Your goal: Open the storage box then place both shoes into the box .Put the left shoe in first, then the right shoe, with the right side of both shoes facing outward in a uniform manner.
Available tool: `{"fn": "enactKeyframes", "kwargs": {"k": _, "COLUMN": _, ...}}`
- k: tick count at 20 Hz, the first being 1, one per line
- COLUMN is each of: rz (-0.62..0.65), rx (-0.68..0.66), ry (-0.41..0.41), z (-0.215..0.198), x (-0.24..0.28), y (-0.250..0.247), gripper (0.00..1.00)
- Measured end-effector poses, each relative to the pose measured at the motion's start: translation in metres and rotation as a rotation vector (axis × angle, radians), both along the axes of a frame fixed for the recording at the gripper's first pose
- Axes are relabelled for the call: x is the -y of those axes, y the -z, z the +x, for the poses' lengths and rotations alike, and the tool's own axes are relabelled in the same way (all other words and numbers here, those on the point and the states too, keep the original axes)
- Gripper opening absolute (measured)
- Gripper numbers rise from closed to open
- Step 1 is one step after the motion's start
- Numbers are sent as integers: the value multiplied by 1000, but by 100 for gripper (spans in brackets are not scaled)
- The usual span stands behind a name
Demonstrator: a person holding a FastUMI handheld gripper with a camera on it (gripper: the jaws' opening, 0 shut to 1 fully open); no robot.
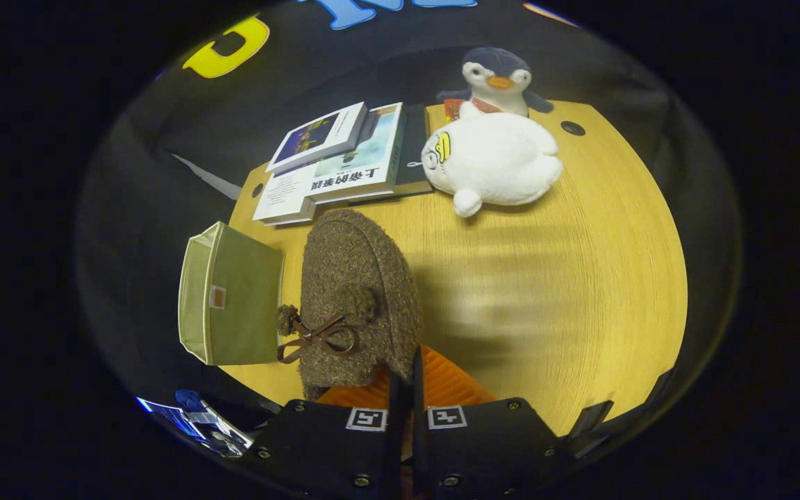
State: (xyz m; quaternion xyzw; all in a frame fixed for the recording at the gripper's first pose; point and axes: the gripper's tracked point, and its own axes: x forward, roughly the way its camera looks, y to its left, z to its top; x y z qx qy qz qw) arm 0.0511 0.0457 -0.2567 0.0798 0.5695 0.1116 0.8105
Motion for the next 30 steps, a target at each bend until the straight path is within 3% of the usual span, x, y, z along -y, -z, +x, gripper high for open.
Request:
{"fn": "enactKeyframes", "kwargs": {"k": 14, "rz": -12, "rx": 45, "ry": -235, "z": 14, "x": -127, "y": -52, "gripper": 7}}
{"fn": "enactKeyframes", "kwargs": {"k": 22, "rz": 46, "rx": 46, "ry": -361, "z": 29, "x": -235, "y": -63, "gripper": 7}}
{"fn": "enactKeyframes", "kwargs": {"k": 30, "rz": 43, "rx": 26, "ry": -409, "z": 31, "x": -336, "y": -49, "gripper": 7}}
